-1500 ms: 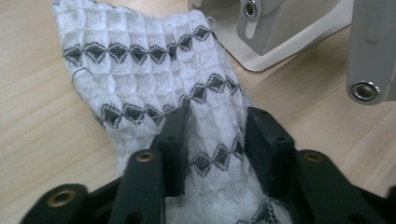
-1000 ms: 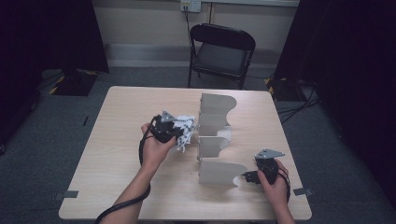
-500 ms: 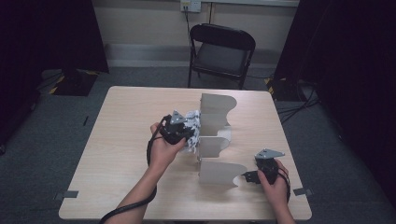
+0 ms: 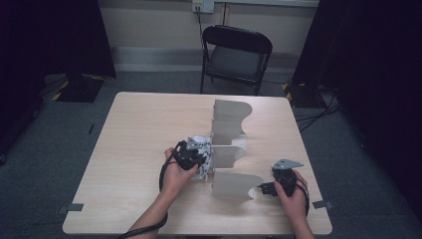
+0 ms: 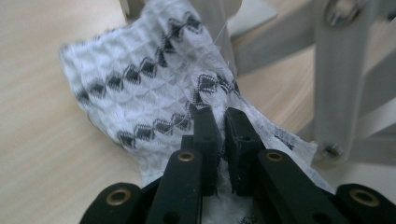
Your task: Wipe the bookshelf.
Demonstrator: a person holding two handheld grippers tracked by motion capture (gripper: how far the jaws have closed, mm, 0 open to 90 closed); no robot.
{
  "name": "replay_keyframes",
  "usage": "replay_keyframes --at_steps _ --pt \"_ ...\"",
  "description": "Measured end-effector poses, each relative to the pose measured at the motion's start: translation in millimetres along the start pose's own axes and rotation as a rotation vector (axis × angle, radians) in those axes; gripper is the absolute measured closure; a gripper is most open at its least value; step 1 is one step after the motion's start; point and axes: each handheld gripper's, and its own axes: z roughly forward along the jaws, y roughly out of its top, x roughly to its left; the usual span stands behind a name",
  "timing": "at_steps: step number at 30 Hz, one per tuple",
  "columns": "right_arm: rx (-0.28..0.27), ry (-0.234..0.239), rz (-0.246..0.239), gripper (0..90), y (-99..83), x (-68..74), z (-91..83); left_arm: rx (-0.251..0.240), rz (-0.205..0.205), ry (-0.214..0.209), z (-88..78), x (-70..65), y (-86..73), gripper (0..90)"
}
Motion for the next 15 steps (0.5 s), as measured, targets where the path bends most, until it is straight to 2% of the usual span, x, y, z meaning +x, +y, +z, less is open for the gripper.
replay_keyframes --at_steps 4,8,10,11,12,15 --pt "0.0 0.0 0.001 9.0 0.0 0.1 0.0 0.016 -0.009 -0.002 3.2 -2.4 -7.5 83.9" --pt "0.0 0.0 0.0 9.0 0.0 0.0 0.0 0.004 -0.015 0.001 -6.9 -1.6 -0.5 84.0" --pt "0.0 0.0 0.0 9.1 0.0 0.0 0.0 -0.031 -0.034 0.001 -22.4 1.8 11.6 84.1" --pt "0.0 0.0 0.0 9.1 0.0 0.0 0.0 -0.044 -0.023 0.008 -28.1 3.5 16.6 84.1" --pt "0.0 0.0 0.0 9.1 0.0 0.0 0.0 -0.059 -0.028 0.013 -34.1 4.2 21.8 84.1" --pt "0.0 0.0 0.0 9.1 0.0 0.0 0.0 -0.129 -0.022 0.037 -60.2 8.0 46.5 84.5"
